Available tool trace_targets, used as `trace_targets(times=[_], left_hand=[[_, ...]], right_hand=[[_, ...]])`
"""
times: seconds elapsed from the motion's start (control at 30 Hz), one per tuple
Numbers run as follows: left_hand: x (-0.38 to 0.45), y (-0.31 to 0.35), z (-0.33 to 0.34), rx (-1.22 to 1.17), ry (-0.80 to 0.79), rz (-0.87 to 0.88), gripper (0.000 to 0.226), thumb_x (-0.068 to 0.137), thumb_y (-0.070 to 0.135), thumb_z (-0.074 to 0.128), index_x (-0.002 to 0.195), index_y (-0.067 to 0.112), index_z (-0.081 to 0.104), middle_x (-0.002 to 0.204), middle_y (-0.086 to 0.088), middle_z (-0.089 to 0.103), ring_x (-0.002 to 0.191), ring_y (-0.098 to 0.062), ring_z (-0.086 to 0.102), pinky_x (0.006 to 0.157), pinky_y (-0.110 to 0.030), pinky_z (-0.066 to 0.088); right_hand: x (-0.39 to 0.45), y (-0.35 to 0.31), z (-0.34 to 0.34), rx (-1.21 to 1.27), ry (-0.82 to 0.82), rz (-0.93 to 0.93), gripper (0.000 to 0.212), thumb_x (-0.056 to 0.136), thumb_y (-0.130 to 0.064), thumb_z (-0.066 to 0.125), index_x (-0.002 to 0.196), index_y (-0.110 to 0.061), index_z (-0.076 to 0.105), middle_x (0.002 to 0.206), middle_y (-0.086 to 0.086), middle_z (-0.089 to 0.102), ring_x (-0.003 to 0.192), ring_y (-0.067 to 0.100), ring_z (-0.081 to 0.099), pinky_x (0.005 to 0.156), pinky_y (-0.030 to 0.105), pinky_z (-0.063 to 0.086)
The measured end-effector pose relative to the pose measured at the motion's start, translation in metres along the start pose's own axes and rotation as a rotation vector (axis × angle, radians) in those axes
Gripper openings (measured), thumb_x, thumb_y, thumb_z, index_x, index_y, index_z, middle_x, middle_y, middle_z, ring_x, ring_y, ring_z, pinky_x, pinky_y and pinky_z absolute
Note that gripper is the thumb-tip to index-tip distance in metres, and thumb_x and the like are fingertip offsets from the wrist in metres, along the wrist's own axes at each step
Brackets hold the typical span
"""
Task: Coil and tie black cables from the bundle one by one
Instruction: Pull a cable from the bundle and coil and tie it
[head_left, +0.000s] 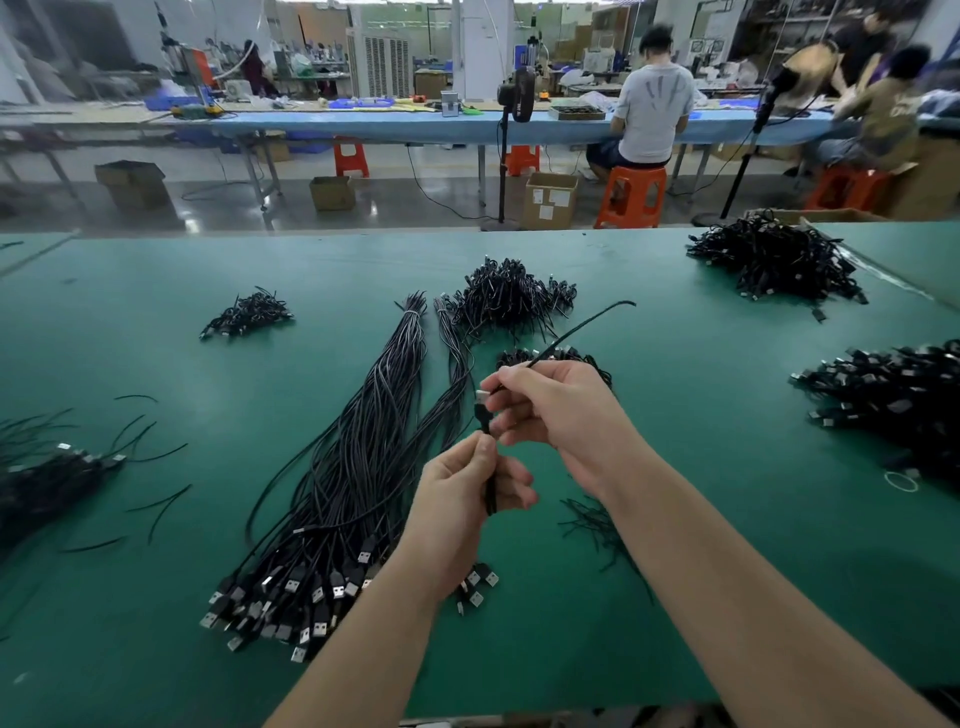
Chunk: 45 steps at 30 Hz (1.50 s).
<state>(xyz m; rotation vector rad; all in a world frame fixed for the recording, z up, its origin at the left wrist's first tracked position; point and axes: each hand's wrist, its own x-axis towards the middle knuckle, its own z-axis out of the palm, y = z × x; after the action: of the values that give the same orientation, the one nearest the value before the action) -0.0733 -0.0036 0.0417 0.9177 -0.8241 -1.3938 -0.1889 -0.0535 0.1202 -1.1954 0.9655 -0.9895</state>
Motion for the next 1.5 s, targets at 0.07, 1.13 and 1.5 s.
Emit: trace_targets(times=[0.07,1.13,1.5], left_hand=[[0.003,0.002,0.002,-0.089,0.083,0.04,0.027,0.106,0.014,0.044,0.098,0.004,0.068,0.075,-0.013,0.067,0.059,-0.021,0.064,0.062,-0.031,0.055],[0.006,0.056,-0.012,-0.22,-0.019,0.043,0.034,0.105,0.012,0.041,0.118,-0.007,0.065,0.078,-0.008,0.069,0.062,-0.019,0.067,0.056,-0.028,0.056],[0.004,0.058,-0.015,0.042,-0.046,0.191,0.031,0.105,0.012,0.038,0.12,-0.001,0.063,0.077,-0.012,0.069,0.058,-0.022,0.068,0.06,-0.032,0.058]], right_hand=[[-0.006,0.003,0.005,-0.013,-0.025,0.005,0.021,0.098,-0.011,0.059,0.091,0.002,0.074,0.075,0.011,0.073,0.061,0.018,0.066,0.056,0.029,0.057],[-0.026,0.085,0.006,0.576,0.016,0.611,0.017,0.075,-0.015,0.078,0.065,-0.003,0.073,0.06,0.004,0.063,0.048,0.011,0.062,0.044,0.02,0.053],[-0.021,0.074,-0.01,-0.037,-0.15,0.207,0.063,0.09,-0.063,0.04,0.093,-0.012,0.077,0.097,0.004,0.077,0.091,0.019,0.072,0.085,0.033,0.056]])
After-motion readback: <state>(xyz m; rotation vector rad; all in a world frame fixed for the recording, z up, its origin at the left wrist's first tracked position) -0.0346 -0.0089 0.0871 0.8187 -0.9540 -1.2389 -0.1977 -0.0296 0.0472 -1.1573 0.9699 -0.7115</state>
